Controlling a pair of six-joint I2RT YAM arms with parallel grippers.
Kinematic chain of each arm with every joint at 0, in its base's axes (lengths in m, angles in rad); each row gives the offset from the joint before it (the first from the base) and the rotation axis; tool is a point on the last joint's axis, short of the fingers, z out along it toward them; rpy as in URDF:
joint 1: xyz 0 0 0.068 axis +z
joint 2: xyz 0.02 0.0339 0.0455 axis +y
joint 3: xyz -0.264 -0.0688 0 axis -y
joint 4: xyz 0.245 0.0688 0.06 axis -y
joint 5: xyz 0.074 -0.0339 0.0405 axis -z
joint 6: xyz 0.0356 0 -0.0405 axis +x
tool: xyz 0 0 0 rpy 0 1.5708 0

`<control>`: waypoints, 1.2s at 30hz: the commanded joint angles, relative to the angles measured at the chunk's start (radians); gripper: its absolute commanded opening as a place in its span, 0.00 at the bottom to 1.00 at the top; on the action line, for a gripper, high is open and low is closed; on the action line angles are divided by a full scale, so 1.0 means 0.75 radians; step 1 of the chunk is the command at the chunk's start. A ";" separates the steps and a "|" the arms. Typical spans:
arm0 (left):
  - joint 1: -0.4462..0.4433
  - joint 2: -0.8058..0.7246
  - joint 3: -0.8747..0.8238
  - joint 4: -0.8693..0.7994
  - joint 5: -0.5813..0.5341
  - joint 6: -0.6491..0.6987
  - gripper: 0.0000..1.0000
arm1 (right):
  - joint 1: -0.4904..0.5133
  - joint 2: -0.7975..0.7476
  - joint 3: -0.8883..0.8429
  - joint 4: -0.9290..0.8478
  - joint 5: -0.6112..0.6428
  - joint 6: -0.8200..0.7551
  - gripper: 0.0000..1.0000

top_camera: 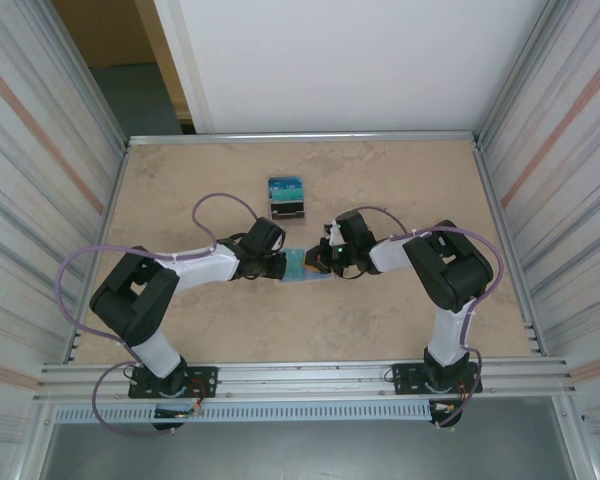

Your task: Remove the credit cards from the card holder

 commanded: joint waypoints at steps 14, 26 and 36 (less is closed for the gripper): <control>-0.012 -0.008 0.022 -0.092 -0.050 0.042 0.15 | -0.050 -0.108 0.057 -0.330 0.140 -0.168 0.00; -0.014 -0.100 0.079 -0.125 -0.036 0.098 0.20 | -0.062 -0.148 0.107 -0.469 0.182 -0.235 0.00; -0.082 0.018 0.208 -0.103 -0.005 0.170 0.20 | -0.064 -0.150 0.115 -0.485 0.181 -0.243 0.00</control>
